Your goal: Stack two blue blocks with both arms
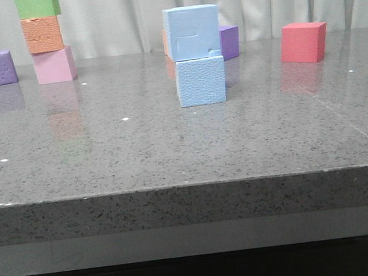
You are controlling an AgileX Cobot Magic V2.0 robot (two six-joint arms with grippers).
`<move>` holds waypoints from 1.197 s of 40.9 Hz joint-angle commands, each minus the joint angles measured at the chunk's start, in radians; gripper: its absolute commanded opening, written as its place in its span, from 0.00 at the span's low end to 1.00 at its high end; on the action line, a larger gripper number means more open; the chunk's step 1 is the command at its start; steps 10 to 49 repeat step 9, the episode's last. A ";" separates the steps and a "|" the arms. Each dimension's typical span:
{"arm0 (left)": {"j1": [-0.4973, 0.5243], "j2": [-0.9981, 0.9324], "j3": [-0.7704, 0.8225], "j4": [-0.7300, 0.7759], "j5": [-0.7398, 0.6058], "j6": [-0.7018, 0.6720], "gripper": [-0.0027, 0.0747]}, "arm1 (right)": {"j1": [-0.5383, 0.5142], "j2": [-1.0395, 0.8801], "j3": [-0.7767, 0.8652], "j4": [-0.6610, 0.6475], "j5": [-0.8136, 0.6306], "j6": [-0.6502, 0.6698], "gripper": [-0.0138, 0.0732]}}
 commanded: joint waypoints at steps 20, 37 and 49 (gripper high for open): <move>-0.001 -0.018 0.003 -0.005 -0.083 0.001 0.01 | -0.007 -0.019 -0.006 -0.009 -0.090 -0.010 0.02; -0.001 -0.018 0.003 -0.005 -0.083 0.001 0.01 | -0.007 -0.019 -0.006 -0.009 -0.090 -0.010 0.02; -0.001 -0.018 0.003 -0.005 -0.083 0.001 0.01 | -0.007 -0.019 -0.006 -0.009 -0.090 -0.010 0.02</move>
